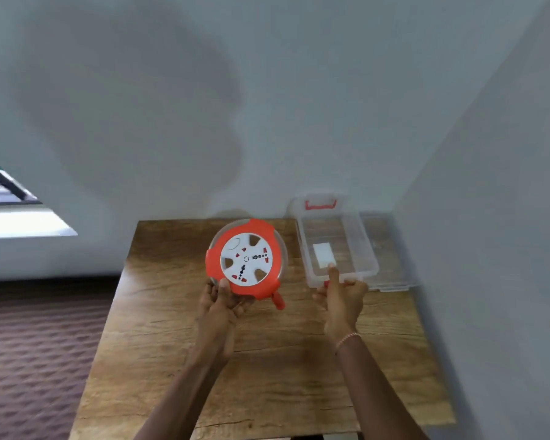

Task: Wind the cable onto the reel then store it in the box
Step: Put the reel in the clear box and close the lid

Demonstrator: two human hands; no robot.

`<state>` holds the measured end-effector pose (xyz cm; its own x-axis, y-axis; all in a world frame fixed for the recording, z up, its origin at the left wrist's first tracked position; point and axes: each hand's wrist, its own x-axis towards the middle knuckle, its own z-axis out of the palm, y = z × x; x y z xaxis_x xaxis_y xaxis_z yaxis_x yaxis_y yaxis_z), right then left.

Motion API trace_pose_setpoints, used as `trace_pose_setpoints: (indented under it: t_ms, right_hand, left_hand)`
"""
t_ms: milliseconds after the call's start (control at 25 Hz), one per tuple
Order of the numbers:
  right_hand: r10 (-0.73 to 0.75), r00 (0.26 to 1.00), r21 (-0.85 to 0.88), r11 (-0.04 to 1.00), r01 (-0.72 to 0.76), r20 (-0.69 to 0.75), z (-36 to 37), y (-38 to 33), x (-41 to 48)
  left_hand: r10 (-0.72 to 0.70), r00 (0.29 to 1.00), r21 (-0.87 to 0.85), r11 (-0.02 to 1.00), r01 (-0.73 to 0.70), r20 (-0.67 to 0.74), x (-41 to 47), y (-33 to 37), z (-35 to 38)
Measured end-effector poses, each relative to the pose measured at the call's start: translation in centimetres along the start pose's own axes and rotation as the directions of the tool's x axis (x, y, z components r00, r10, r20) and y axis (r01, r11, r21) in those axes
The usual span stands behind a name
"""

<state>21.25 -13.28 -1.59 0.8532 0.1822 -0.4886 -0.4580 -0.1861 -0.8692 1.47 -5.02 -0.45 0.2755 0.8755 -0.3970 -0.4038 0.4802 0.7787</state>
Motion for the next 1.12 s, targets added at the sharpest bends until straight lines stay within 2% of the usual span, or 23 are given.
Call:
trace_pose_setpoints:
  t_ms: [160,240,400,520,640,800,1000,1040,1120]
  right_hand:
    - [-0.009,0.982,-0.042,0.999,0.001,-0.19,0.7,-2.2,1.7]
    - [-0.016,0.98,-0.103,0.995,-0.004,-0.198,0.7,-1.8,2.3]
    - [-0.069,0.99,-0.209,0.977,0.043,-0.12,0.6,-0.8,2.9]
    - [-0.116,0.993,-0.291,0.951,0.108,-0.01,0.3,-0.8,2.8]
    - [-0.141,0.966,-0.426,0.876,0.224,0.216,0.2,-0.9,2.4]
    - [-0.032,0.854,-0.567,0.735,0.372,0.52,1.2,-1.8,1.9]
    - [0.092,0.734,-0.644,0.561,0.52,0.673,2.0,-2.9,1.6]
    - [0.075,0.726,-0.656,0.5,0.566,0.684,2.0,-3.3,1.3]
    - [-0.141,0.734,-0.648,0.381,0.66,0.665,2.1,-3.9,0.7]
  left_hand:
    - [-0.058,0.998,0.042,0.997,0.057,0.022,0.6,2.1,1.6]
    - [-0.066,0.997,0.069,0.996,0.064,0.042,1.2,3.0,1.9]
    - [-0.094,0.994,0.083,0.993,0.089,0.062,2.5,4.1,1.6]
    - [-0.102,0.992,0.097,0.991,0.095,0.071,3.1,4.6,1.2]
    - [-0.091,0.991,0.122,0.989,0.08,0.093,3.5,5.3,0.8]
    - [-0.072,0.99,0.159,0.986,0.052,0.119,3.7,6.4,0.2]
    - [-0.085,0.994,0.168,0.983,0.073,0.066,3.2,6.9,-1.4]
    - [-0.09,0.994,0.169,0.982,0.079,0.06,3.1,6.9,-1.8]
    - [-0.095,0.994,0.174,0.981,0.083,0.059,2.9,7.0,-2.5]
